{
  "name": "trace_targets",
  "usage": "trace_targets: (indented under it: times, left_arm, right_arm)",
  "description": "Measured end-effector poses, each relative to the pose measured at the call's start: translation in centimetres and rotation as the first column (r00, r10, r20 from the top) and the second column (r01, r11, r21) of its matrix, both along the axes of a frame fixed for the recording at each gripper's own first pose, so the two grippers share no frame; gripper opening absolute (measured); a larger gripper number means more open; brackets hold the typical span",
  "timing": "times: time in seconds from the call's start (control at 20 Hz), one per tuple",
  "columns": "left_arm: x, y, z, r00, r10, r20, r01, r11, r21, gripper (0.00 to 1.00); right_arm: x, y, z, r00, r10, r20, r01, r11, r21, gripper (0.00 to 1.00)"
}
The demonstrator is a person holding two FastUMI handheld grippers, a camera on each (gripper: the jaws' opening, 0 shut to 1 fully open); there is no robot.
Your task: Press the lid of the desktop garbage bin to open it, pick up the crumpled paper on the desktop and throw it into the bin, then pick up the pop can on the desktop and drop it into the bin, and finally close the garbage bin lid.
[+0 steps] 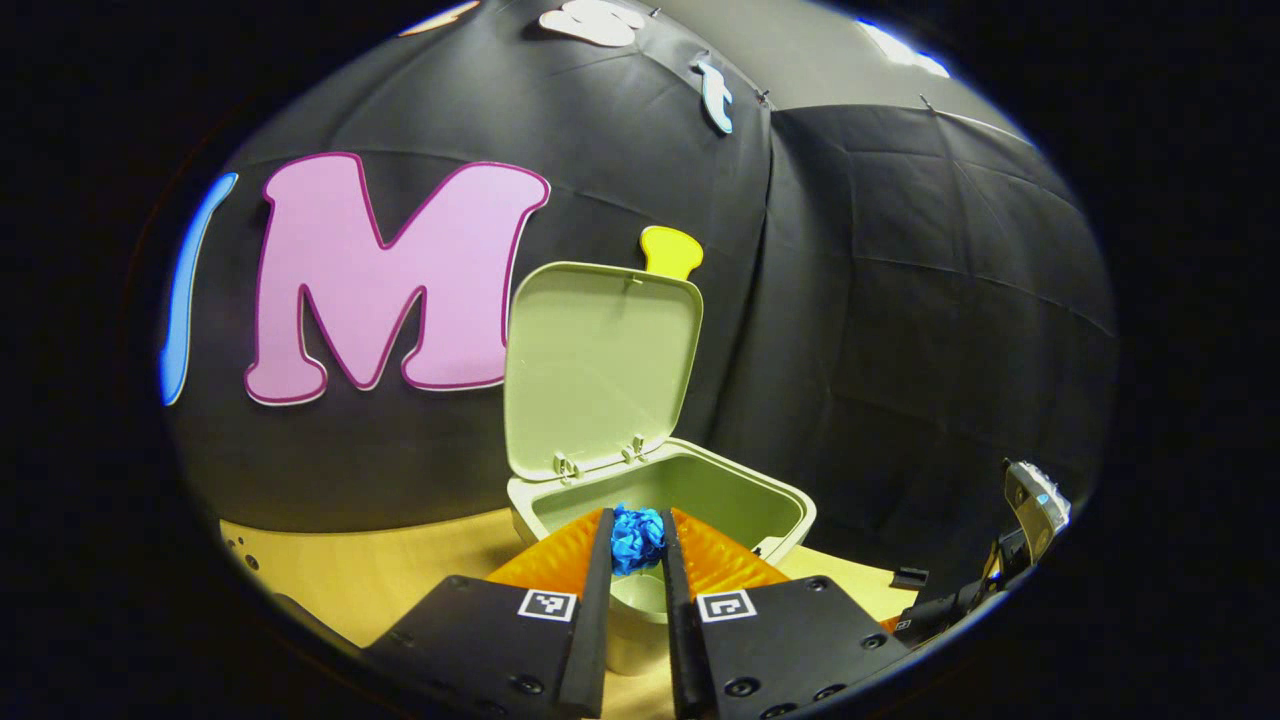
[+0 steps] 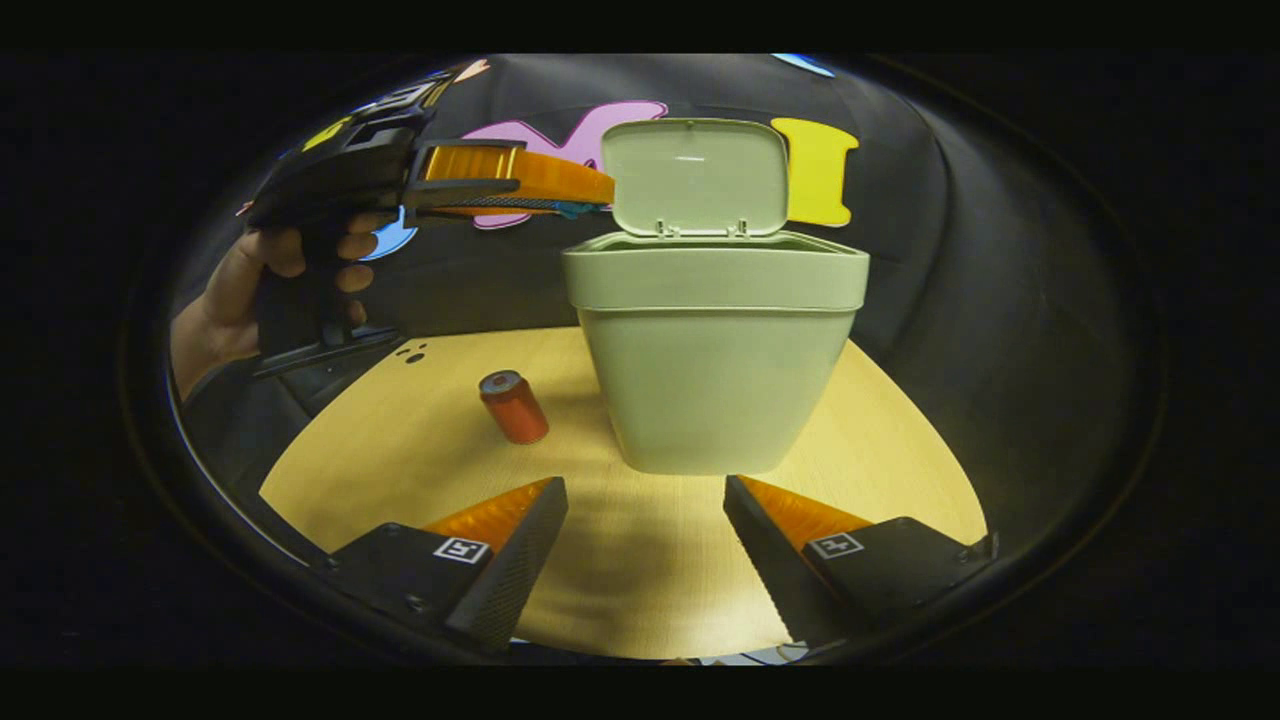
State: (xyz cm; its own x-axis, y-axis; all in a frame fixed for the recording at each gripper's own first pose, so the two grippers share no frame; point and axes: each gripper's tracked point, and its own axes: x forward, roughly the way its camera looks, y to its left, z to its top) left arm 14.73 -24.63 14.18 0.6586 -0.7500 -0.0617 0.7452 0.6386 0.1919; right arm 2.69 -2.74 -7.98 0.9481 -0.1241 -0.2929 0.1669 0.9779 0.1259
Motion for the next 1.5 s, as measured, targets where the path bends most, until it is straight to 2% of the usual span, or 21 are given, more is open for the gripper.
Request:
trace_targets:
  times: [0.15,0.35,0.4,0.45,0.6,0.65,0.75,0.85,1.0,1.1,1.2,1.4,1.5]
  left_arm:
    - [0.6,-0.5,-0.6,1.000,-0.003,-0.024,0.003,1.000,0.003,0.33]
    - [0.7,-1.2,-1.4,0.998,-0.018,-0.052,0.018,1.000,0.000,0.46]
    - [0.7,-1.4,-1.3,0.998,-0.018,-0.054,0.018,1.000,-0.008,0.60]
    - [0.8,-1.4,-1.3,0.998,-0.015,-0.054,0.014,1.000,-0.013,0.70]
    - [0.8,-0.3,-0.4,0.999,0.022,-0.023,-0.023,0.999,-0.027,0.87]
    - [0.8,0.0,0.0,0.999,0.035,-0.009,-0.036,0.999,-0.038,0.95]
    - [0.7,1.7,0.7,0.998,0.067,0.018,-0.065,0.996,-0.059,0.96]
    - [1.0,4.5,1.3,0.991,0.132,0.035,-0.129,0.989,-0.077,0.96]
    - [1.2,9.6,1.0,0.968,0.248,0.042,-0.243,0.965,-0.102,0.96]
    - [1.0,13.4,-0.7,0.948,0.317,0.025,-0.313,0.946,-0.084,0.96]
    - [0.9,17.5,-2.6,0.918,0.397,-0.016,-0.397,0.914,-0.088,0.96]
    - [-1.5,24.6,-6.9,0.859,0.502,-0.101,-0.510,0.856,-0.089,0.96]
    - [-3.0,28.2,-9.3,0.817,0.562,-0.132,-0.573,0.817,-0.066,0.96]
  right_arm:
    - [0.0,-0.1,-0.3,1.000,0.001,-0.009,-0.001,1.000,0.003,0.99]
    - [0.1,0.5,-0.9,0.999,0.023,-0.027,-0.023,1.000,0.002,0.99]
    - [0.2,0.6,-0.9,0.999,0.029,-0.027,-0.029,1.000,0.000,1.00]
    - [0.4,0.6,-0.9,0.999,0.034,-0.029,-0.034,0.999,-0.003,1.00]
    - [0.5,0.8,-0.8,0.999,0.046,-0.027,-0.046,0.999,-0.009,0.99]
    - [0.5,0.8,-0.8,0.998,0.049,-0.026,-0.049,0.999,-0.009,0.99]
    - [0.6,0.9,-0.8,0.998,0.053,-0.029,-0.053,0.999,-0.006,0.99]
    - [0.6,1.2,-1.0,0.998,0.061,-0.034,-0.061,0.998,-0.003,0.99]
    - [0.8,1.6,-1.7,0.996,0.073,-0.060,-0.073,0.997,-0.008,0.99]
    - [1.2,2.4,-2.0,0.994,0.090,-0.063,-0.090,0.996,-0.001,0.99]
    - [1.5,3.3,-2.3,0.991,0.115,-0.073,-0.116,0.993,-0.010,0.99]
    - [2.7,5.5,-2.5,0.982,0.171,-0.080,-0.176,0.983,-0.057,0.99]
    - [3.9,6.8,-2.6,0.979,0.190,-0.078,-0.195,0.979,-0.054,0.99]
